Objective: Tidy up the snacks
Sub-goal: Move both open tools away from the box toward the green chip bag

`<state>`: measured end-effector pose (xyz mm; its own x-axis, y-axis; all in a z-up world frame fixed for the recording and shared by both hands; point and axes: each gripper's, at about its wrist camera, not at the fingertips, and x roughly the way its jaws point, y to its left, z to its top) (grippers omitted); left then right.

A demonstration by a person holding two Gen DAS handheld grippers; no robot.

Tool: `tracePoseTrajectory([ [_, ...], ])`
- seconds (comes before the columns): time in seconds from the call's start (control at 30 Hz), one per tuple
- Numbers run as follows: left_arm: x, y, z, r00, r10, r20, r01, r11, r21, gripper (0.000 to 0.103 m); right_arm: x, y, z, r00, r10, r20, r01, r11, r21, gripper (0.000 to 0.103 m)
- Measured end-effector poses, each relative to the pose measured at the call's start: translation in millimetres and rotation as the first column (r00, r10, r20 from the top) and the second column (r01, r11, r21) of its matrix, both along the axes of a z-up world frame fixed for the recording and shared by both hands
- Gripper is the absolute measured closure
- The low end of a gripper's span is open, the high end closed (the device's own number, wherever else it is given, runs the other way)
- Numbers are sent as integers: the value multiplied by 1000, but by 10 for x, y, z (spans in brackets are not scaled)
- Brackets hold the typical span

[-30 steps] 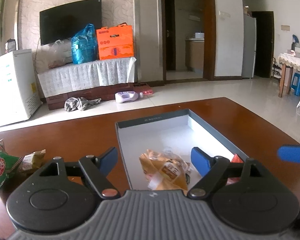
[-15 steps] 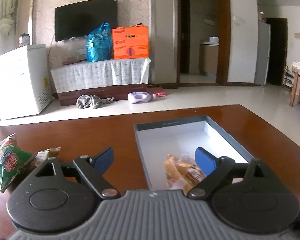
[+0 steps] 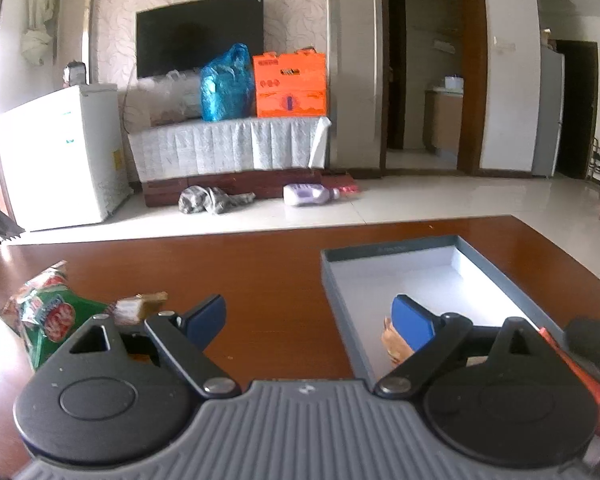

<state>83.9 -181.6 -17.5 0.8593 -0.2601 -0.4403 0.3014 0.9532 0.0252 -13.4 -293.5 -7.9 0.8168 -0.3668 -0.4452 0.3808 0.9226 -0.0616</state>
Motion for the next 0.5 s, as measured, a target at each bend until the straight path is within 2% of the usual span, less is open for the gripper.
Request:
tracePoseTrajectory([
  [0.1,-4,126,31,999,25,24,-24,1000,-6,12,-32,0,49,999,3,38,-3,1000,13,0],
  [0.5,84,675,160,996,85,18,-85,996,-13,12,54,268,144,995,102,13,-102,994,28,0],
])
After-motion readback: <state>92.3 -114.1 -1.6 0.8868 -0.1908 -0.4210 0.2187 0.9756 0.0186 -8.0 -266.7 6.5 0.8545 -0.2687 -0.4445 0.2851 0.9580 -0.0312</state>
